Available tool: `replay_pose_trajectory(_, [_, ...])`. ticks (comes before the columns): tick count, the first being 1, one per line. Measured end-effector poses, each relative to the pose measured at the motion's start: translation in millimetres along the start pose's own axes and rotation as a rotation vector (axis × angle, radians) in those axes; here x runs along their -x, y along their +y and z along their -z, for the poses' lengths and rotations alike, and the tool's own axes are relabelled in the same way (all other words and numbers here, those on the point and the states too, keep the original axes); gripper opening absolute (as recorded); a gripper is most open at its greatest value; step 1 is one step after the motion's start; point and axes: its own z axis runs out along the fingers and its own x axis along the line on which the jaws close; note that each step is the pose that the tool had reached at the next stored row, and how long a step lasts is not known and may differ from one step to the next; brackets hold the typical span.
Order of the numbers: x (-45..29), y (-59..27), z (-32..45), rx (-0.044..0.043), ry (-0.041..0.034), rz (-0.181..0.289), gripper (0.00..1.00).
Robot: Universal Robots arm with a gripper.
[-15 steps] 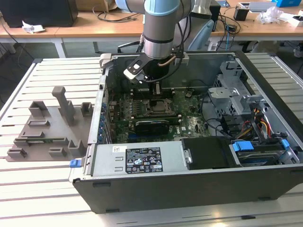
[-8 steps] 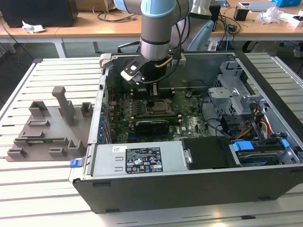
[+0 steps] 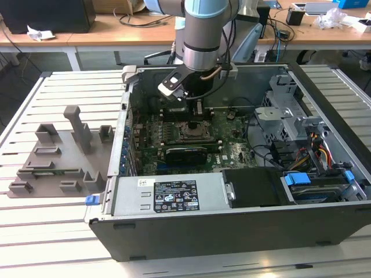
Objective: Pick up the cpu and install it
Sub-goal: 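Close the cpu cover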
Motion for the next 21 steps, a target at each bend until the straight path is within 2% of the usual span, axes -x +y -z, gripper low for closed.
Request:
replay_pose_trajectory(5, [0.6,8.9,1.4,-0.0039,0.0001,0.0,0.11])
replay_pose_trajectory(21, [1.4,10.6,17.9,-0.0039,0.0003,0.0,0.11])
